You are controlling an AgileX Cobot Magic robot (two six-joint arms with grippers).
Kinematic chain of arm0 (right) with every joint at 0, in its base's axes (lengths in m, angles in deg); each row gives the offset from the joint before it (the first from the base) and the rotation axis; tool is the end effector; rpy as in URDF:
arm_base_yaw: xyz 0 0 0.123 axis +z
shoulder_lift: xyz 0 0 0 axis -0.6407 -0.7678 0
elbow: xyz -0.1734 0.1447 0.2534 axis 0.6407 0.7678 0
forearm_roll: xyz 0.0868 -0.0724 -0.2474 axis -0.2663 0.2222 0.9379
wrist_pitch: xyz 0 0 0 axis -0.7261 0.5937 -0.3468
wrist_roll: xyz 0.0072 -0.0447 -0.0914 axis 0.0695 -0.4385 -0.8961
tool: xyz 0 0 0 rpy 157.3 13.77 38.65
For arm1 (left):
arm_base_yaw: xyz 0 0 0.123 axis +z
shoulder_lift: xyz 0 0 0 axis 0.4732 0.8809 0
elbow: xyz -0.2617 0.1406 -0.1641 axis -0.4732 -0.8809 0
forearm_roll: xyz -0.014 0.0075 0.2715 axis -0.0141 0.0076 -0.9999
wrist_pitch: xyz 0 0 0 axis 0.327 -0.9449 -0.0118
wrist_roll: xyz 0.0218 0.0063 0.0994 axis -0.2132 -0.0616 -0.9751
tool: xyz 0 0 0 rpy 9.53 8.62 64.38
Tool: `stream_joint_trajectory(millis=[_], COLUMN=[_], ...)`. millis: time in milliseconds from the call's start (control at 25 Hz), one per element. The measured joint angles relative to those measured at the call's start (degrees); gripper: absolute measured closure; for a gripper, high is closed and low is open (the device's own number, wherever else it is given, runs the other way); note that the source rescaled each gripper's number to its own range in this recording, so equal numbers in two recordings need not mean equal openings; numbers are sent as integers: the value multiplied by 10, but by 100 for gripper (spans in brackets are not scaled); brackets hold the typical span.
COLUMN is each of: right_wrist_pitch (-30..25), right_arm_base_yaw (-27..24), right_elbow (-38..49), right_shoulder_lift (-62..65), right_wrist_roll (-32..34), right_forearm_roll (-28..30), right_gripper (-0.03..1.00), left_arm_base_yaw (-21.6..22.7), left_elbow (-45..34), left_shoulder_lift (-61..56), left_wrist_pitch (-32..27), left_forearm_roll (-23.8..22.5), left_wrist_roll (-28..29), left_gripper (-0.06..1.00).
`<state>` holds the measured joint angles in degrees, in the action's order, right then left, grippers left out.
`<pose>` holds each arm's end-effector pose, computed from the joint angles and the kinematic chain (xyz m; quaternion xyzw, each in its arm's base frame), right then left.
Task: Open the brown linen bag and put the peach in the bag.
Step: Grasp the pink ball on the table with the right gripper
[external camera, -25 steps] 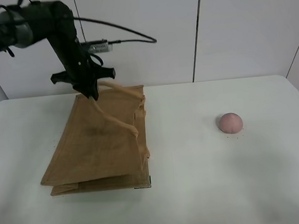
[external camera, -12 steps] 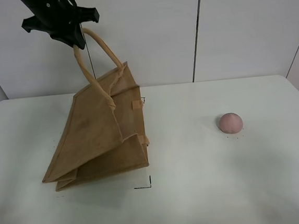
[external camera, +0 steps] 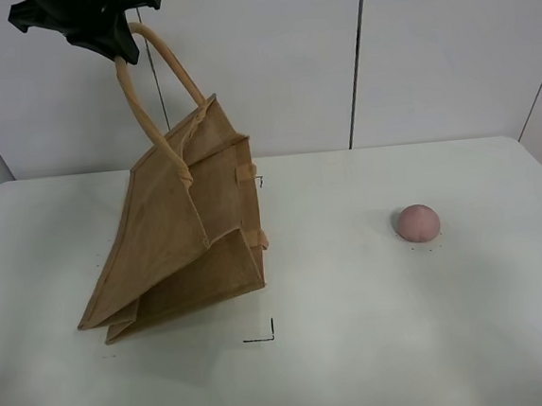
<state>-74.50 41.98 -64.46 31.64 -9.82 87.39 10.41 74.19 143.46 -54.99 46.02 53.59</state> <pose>-0.0041 0.0031 0.3062 -0.0427 0.8697 0.0118 0.4916 0.4369 -0.1383 0.4676 0.0713 0.9288 -0.0735 0.3562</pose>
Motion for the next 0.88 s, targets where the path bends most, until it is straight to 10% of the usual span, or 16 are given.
stream_joint_trajectory(millis=[880], right_wrist_pitch=[34], right_arm_base_yaw=[10], right_elbow=[-451], right_shoulder_lift=[-931], right_wrist_roll=[-16], right_forearm_roll=[-5], right_gripper=[-3], left_arm_base_yaw=[0], left_elbow=[-8], left_shoulder_lift=[-7], left_wrist_pitch=[0], left_forearm_roll=[6], left_wrist_roll=[-8], left_gripper=[94])
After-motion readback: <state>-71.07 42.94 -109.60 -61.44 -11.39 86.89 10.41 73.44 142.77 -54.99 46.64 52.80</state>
